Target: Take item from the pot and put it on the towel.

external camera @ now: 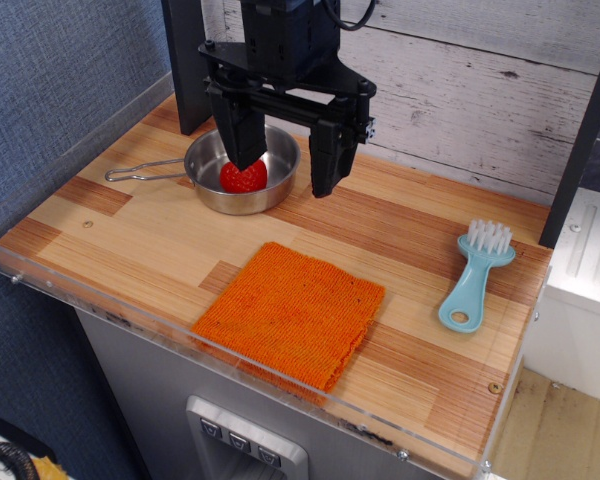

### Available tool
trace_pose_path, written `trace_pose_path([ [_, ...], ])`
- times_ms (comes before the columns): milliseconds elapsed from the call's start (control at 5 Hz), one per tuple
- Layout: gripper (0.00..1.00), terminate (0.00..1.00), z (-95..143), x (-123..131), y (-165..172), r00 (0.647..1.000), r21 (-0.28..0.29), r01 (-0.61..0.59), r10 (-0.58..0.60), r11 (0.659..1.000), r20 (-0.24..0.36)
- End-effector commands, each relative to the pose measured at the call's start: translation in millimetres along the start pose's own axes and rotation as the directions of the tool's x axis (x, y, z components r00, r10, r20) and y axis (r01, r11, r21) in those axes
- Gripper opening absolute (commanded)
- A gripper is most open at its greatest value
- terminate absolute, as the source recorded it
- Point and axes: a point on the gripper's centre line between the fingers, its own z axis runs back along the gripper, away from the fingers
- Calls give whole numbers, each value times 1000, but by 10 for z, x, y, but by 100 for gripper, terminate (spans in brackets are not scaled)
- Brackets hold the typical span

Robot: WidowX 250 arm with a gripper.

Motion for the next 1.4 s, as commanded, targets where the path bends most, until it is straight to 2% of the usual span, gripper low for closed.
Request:
trace_pose_path([
  [0, 100, 0, 0, 0, 0, 1000, 0, 0, 0, 1000, 0],
  [200, 100, 0, 12, 244, 182, 995, -67, 68, -62, 995, 79],
  [400, 100, 0, -18, 478, 388, 992, -4, 40, -39, 999, 122],
  [600, 100, 0, -93, 630, 622, 994, 45, -15, 10, 999, 112],
  [800, 100, 0, -235, 704, 837, 993, 56, -60, 53, 997, 107],
  [1000, 100, 0, -380, 757, 945, 996, 103, -63, 56, 993, 65],
  [1200, 100, 0, -528, 774, 1025, 994, 84, -95, 89, 992, 65],
])
